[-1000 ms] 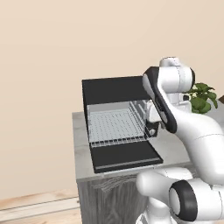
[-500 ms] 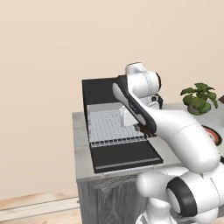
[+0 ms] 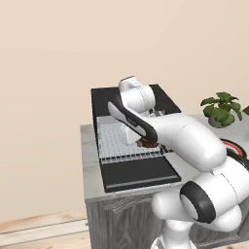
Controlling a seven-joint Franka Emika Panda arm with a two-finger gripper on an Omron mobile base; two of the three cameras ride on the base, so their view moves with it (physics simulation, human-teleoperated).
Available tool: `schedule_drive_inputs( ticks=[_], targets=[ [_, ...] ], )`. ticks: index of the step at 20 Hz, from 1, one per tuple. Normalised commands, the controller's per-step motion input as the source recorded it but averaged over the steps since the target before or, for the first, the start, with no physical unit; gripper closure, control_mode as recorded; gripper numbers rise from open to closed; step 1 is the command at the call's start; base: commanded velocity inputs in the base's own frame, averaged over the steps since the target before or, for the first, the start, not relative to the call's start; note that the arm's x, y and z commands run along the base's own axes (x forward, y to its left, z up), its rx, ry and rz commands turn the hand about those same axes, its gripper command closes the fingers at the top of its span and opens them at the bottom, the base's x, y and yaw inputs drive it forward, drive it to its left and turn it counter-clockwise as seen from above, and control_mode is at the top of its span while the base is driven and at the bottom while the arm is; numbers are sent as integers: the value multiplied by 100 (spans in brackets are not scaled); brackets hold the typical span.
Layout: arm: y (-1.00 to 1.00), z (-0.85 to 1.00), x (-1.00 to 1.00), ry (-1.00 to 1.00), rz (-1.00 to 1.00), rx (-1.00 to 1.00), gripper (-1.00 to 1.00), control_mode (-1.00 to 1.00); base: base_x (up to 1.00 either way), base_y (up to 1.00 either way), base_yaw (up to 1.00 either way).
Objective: Pick up the bagel from the plate, place it on the toaster oven rack, close the door, and set the timer.
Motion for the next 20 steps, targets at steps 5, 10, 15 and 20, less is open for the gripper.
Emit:
schedule_drive_inputs(
  ticks=[5, 10, 15, 20],
  targets=[
    [0, -39, 29, 0, 24, 1, 100, -100, 0, 0, 0],
    [0, -23, 26, 0, 23, 5, 100, -100, 0, 0, 0],
    [0, -6, 21, -1, 22, 10, 100, -100, 0, 0, 0],
    [0, -4, 5, -6, 22, 11, 100, -100, 0, 0, 0]
  ],
)
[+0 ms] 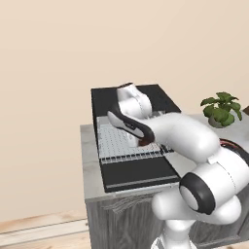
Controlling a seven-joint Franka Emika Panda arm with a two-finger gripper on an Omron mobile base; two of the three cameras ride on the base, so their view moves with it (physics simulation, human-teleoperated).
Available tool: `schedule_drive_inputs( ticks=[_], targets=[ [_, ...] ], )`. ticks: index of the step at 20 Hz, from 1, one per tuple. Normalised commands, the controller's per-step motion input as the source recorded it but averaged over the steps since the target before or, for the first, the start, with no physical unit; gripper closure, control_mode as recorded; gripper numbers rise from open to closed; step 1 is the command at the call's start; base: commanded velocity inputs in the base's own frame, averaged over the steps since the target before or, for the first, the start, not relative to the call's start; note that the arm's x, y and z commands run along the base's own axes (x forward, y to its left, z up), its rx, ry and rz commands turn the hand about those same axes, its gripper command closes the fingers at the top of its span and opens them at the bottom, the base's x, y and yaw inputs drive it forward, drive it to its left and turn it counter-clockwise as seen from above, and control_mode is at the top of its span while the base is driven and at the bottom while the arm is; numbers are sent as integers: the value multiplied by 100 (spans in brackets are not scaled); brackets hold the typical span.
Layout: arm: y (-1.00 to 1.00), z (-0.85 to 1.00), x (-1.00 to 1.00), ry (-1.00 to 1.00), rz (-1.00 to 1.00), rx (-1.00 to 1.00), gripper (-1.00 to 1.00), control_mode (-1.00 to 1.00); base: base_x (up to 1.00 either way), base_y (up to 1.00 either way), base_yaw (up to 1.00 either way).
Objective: Pick up the bagel from the plate, place it on the toaster oven rack, close the door, and set the timer.
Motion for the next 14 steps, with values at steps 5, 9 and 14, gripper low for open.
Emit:
schedule_drive_inputs(
  ticks=[5, 9, 14],
  targets=[
    [0, -21, 7, -6, 17, 6, 100, -100, 0, 0, 0],
    [2, -25, 24, -7, 14, 8, 100, -100, 0, 0, 0],
    [5, -13, 36, -5, 11, 9, 100, -100, 0, 0, 0]
  ],
)
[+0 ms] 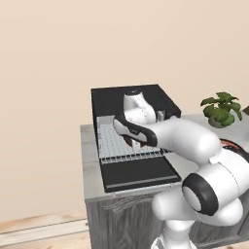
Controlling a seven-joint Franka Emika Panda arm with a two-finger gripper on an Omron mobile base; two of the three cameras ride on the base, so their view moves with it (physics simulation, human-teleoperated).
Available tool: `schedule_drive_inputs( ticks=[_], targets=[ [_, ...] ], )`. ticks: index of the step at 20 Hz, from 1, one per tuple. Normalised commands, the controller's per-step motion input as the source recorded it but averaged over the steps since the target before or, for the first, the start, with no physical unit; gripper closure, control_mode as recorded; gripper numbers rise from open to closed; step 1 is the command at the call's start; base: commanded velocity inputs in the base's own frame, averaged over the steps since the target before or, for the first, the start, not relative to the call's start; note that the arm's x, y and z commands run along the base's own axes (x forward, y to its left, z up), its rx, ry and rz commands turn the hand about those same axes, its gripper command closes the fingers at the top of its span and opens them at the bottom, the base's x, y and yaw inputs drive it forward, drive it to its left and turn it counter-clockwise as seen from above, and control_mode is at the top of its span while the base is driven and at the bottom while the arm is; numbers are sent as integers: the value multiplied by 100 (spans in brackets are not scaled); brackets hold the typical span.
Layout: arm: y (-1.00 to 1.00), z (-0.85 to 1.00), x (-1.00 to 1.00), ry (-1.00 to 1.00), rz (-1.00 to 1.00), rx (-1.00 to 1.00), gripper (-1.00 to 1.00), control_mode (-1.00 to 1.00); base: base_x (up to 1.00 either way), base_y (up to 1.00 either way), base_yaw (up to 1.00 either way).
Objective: Pick up the bagel from the plate, place it on the toaster oven rack, close the door, and set the timer.
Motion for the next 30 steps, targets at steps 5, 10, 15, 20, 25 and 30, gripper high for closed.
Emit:
schedule_drive_inputs(
  ticks=[5, 10, 15, 20, 25, 30],
  targets=[
    [17, -10, 25, -2, 4, 3, 100, -100, 0, 0, 0],
    [14, -20, 10, -1, 1, 0, 100, -100, 0, 0, 0],
    [15, -19, 12, 0, 0, 0, -100, -100, 0, 0, 0],
    [3, -1, 2, -2, 0, 0, -100, -100, 0, 0, 0],
    [0, 0, 0, -4, 0, 1, -100, -100, 0, 0, 0],
    [0, 10, -18, -7, 0, 3, -100, -100, 0, 0, 0]
  ],
)
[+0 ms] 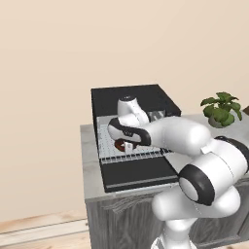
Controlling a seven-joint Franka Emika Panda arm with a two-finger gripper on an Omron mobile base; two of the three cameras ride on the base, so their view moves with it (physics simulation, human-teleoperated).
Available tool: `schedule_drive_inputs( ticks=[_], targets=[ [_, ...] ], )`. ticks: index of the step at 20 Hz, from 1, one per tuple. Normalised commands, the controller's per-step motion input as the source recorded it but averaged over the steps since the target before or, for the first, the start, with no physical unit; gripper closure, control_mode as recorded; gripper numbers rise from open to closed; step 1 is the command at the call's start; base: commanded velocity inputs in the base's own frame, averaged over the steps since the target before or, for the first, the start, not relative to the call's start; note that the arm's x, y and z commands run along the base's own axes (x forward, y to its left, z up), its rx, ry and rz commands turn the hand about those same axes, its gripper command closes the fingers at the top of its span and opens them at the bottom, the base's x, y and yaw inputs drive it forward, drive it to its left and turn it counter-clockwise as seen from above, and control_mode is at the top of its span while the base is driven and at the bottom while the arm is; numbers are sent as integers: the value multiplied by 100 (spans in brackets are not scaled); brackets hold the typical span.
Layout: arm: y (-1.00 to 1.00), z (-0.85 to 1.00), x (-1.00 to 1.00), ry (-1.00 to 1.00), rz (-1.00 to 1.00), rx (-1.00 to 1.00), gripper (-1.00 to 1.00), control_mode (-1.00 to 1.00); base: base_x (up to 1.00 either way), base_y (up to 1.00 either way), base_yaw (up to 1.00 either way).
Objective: Pick up the bagel from the plate, place it on the toaster oven rack, close the door, and set the timer.
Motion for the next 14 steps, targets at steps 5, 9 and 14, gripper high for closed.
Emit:
schedule_drive_inputs(
  ticks=[5, 9, 14],
  targets=[
    [0, 54, -99, -16, 0, 6, -100, -100, 0, 0, 0],
    [0, 45, -99, -1, -12, 11, -100, -100, 0, 0, 0],
    [-6, 1, -62, 3, -36, 8, -100, -100, 0, 0, 0]
  ],
)
